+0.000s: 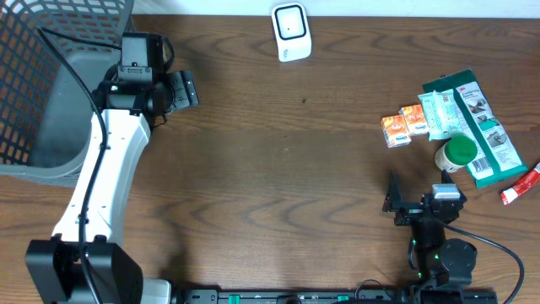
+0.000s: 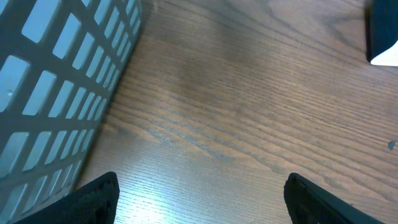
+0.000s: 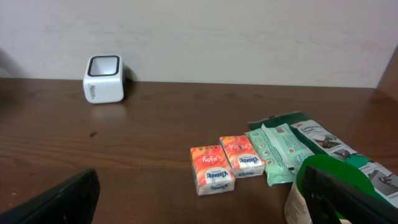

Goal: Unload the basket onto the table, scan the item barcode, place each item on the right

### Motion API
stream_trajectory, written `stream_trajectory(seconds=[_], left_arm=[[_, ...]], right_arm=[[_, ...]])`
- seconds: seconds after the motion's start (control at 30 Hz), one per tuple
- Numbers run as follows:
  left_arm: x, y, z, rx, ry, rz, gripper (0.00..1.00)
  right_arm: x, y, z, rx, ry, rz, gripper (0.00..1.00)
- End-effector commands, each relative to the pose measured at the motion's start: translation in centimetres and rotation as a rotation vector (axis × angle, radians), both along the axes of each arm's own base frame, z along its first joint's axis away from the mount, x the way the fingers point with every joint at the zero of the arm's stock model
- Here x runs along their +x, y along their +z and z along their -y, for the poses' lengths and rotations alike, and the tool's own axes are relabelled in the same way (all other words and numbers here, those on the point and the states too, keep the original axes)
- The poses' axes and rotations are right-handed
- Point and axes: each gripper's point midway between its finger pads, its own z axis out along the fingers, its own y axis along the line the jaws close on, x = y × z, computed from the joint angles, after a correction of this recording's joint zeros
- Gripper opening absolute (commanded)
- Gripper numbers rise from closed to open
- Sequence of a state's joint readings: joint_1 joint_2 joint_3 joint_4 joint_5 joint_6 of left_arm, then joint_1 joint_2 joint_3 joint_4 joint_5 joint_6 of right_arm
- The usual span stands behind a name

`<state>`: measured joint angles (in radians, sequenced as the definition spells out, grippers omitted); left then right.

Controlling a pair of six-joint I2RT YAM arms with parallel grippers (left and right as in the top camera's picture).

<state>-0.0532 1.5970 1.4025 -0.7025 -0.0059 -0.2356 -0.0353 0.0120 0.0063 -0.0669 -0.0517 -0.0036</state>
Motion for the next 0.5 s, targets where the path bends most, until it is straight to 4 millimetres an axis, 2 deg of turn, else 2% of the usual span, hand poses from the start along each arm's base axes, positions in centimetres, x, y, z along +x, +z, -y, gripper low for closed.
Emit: stream_trajectory(seconds=[0.0, 0.1, 0.23, 0.37, 0.47], left_arm=[[-0.1, 3.5, -0.2, -0.005, 0.013, 0.088, 0.86], [-1.0, 6.3, -0.3, -0.008, 0.012, 0.159, 0.86], [-3.1, 11.3, -0.4, -0.016, 0.013, 0.293, 0.86], [-6.8, 17.2, -0.6, -0.025, 0.013, 0.463, 0.86], [-10.5, 21.0, -0.8, -0.005, -0.01, 0.581, 0.86]], right_arm=[[0.0, 0.0, 0.2, 0.006, -0.012, 0.001, 0.99], [0.0, 0.0, 0.2, 0.006, -0.012, 0.001, 0.99], [0.0, 0.0, 0.2, 0.006, -0.012, 0.001, 0.99], [0.0, 0.0, 0.2, 0.006, -0.012, 0.001, 0.99], [0.0, 0.0, 0.2, 0.006, -0.012, 0.001, 0.99]])
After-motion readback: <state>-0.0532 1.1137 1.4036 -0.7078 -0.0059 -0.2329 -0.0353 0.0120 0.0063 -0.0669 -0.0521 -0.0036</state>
